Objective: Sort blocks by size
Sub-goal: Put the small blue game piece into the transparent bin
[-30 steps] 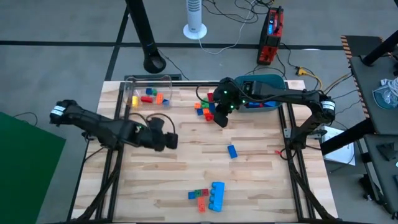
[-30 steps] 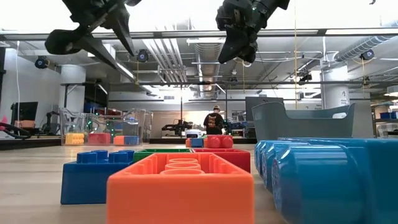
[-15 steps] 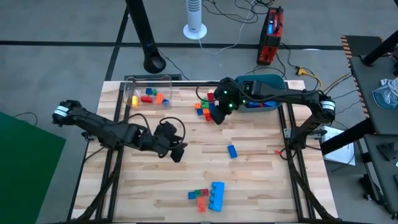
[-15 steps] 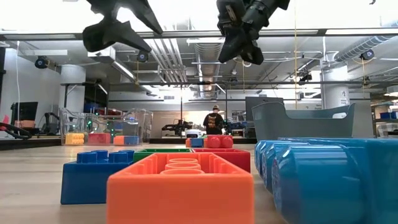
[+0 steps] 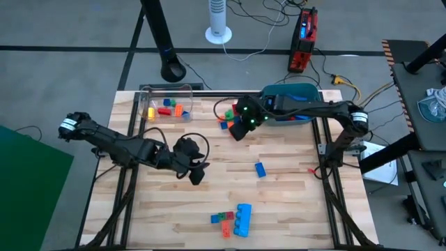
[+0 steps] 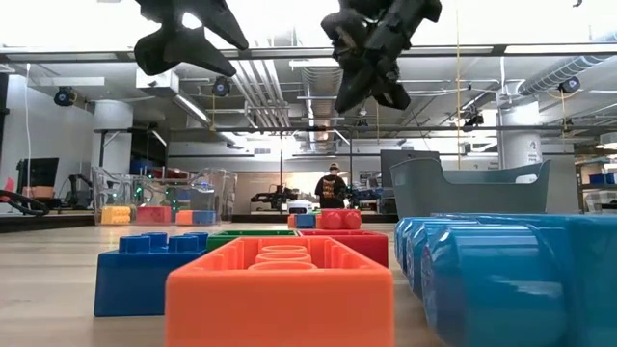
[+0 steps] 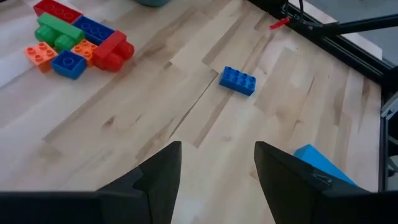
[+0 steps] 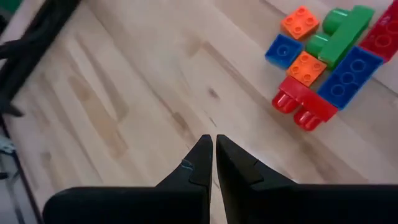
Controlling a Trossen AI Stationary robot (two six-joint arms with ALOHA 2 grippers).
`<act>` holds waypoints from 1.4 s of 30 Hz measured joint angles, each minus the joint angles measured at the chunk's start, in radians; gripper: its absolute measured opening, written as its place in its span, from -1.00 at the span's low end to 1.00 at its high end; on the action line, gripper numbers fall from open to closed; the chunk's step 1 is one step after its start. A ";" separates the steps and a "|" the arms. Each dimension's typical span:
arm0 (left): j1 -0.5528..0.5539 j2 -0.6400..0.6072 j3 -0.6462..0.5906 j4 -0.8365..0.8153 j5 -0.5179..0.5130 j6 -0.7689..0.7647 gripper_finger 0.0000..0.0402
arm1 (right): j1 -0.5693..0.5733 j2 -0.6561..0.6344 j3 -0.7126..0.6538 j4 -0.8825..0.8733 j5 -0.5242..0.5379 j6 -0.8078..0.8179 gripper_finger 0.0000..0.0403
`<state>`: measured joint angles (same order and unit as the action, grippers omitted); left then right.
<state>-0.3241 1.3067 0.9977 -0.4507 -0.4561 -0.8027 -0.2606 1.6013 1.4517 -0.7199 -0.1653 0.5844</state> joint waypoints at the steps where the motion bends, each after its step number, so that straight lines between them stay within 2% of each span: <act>1: 0.000 0.000 0.000 0.000 0.006 0.000 -0.06 | 0.001 0.010 0.000 0.000 0.004 0.002 -0.94; 7: 0.000 -0.002 0.000 -0.003 0.029 0.009 -0.06 | 0.000 0.082 0.000 0.007 0.001 0.022 -0.94; 12: -0.001 -0.016 0.000 -0.004 0.029 0.007 -0.06 | 0.000 0.115 0.000 0.000 -0.122 0.054 -0.94; 17: -0.003 -0.020 0.000 -0.021 0.082 0.027 -0.06 | 0.048 0.108 0.000 -0.063 -0.155 0.106 -0.94; 24: -0.003 -0.051 0.000 -0.049 0.088 0.038 -0.06 | 0.164 0.039 -0.001 -0.231 -0.185 0.236 -0.94; 32: -0.002 -0.102 0.000 -0.137 0.073 0.043 -0.06 | 0.337 -0.038 -0.002 -0.442 -0.190 0.407 -0.94; 38: -0.001 -0.114 0.000 -0.167 0.061 0.086 -0.06 | 0.458 -0.049 -0.052 -0.468 -0.174 0.518 -0.94; 42: -0.001 -0.114 0.000 -0.167 0.027 0.092 -0.06 | 0.493 -0.048 -0.143 -0.421 -0.051 0.562 -0.94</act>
<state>-0.3252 1.1923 0.9981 -0.6174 -0.4291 -0.7105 0.2325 1.5536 1.3085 -1.1410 -0.2164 1.1469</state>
